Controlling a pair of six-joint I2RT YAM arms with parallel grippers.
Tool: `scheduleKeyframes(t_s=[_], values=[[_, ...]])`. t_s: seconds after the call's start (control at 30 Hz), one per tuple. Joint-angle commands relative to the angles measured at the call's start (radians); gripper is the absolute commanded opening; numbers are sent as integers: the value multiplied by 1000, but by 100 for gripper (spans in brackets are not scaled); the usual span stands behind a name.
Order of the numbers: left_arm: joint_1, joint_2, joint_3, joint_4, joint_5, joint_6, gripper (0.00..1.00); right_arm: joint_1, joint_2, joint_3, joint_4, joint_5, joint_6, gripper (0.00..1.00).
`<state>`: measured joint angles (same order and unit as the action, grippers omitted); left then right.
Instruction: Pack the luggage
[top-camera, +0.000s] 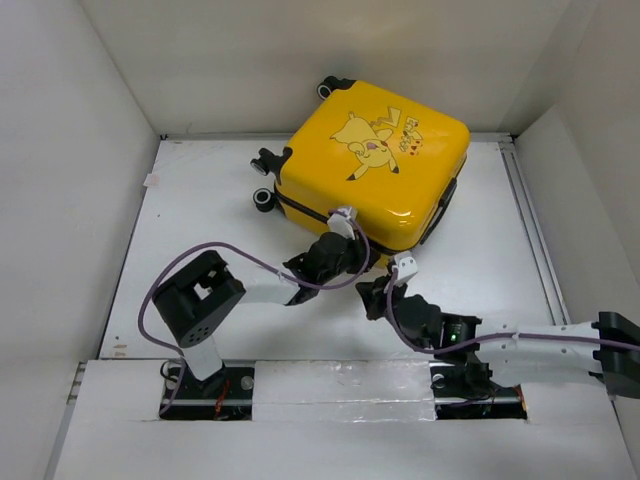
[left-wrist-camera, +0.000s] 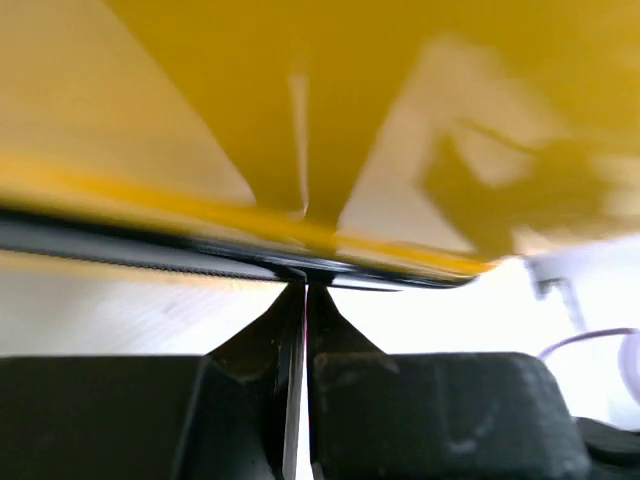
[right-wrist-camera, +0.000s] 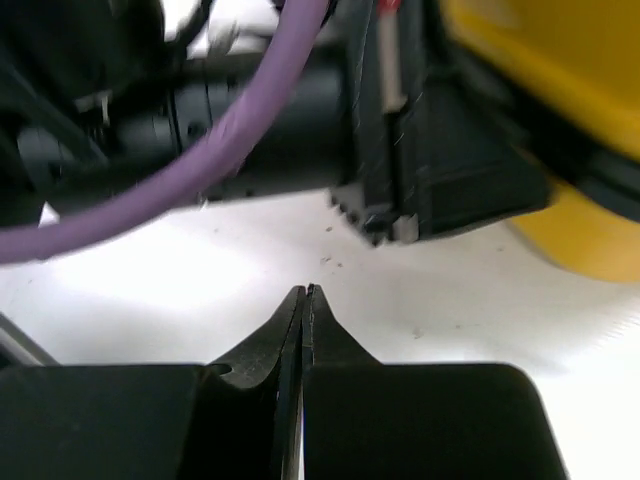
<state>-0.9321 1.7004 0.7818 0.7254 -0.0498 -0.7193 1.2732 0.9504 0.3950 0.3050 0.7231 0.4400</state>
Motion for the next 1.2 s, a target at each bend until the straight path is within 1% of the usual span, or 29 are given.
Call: scheduleKeyframes(t_s=[0.0, 0.03, 0.07, 0.1, 0.2, 0.23, 0.3, 0.33, 0.37, 0.4, 0.43, 0.47, 0.5, 0.53, 0.57, 0.6, 0.63, 0.67, 0.7, 0.73, 0.77, 0.8, 0.83, 0.87, 0.9, 0.97, 1.03, 1.07, 1.17], values=[[62, -51, 57, 215, 90, -5, 0, 12, 11, 51, 31, -62, -9, 0], [79, -71, 57, 139, 81, 7, 0, 12, 20, 79, 19, -50, -9, 0], [96, -93, 47, 108, 71, 20, 1, 12, 21, 79, 8, -50, -9, 0], [108, -140, 18, 91, 71, 35, 8, 12, 21, 88, 8, -39, -21, 0], [108, -238, -50, 29, -42, 84, 33, 12, 11, 75, 8, -30, -30, 0], [108, -307, -126, 29, -126, 61, 45, 12, 11, 74, 8, -30, -30, 0], [118, -375, -202, 40, -206, -3, 50, -40, 2, 41, 8, -77, -18, 0], [118, -434, -254, 40, -252, -14, 52, -61, -7, 41, 8, -109, -1, 0], [118, -462, -271, 26, -359, -29, 60, -98, -7, 25, 29, -175, -1, 0], [127, -488, -286, -1, -410, -51, 67, -109, -7, 15, 43, -198, -15, 0], [142, -511, -295, -10, -441, -98, 72, -109, 5, 15, 52, -209, -36, 0], [207, -553, -296, -26, -441, -132, 77, -109, 14, 15, 52, -209, -46, 0], [257, -567, -296, -40, -409, -164, 85, -109, 14, 15, 52, -209, -46, 0], [313, -567, -285, -55, -372, -196, 88, -109, 14, 25, 52, -218, -55, 2], [442, -576, -254, -64, -333, -274, 90, -109, 14, 25, 43, -218, -55, 5], [507, -564, -239, -73, -261, -322, 92, -109, 14, 25, 43, -218, -55, 8], [569, -550, -228, -61, -225, -372, 93, -109, 4, 25, 43, -231, -55, 15], [628, -533, -228, -43, -185, -426, 94, -118, 4, 16, 43, -231, -55, 19], [726, -491, -216, -18, -101, -537, 94, -118, -5, 16, 25, -231, -46, 22], [765, -464, -216, 73, -63, -578, 94, -118, -6, 16, 13, -241, -46, 26], [789, -434, -216, 115, -39, -609, 98, -118, -16, 16, -1, -241, -32, 34], [827, -365, -179, 140, -19, -638, 98, -118, -30, 1, -1, -241, -17, 39], [846, -326, -150, 140, 60, -670, 98, -118, -30, -8, -1, -251, -17, 43], [857, -288, -118, 152, 100, -671, 99, -118, -39, -18, -1, -251, -5, 50], [857, -224, -55, 152, 132, -671, 99, -118, -39, -31, -1, -251, -4, 52], [857, -168, -12, 152, 194, -680, 99, -118, -39, -41, -10, -251, -4, 57], [857, -102, 43, 152, 223, -701, 99, -127, -48, -41, -40, -251, 15, 61], [857, -84, 54, 152, 232, -701, 99, -127, -58, -41, -40, -251, 25, 61], [848, -26, 73, 225, 269, -762, 99, -127, -58, -51, -52, -251, 25, 62]])
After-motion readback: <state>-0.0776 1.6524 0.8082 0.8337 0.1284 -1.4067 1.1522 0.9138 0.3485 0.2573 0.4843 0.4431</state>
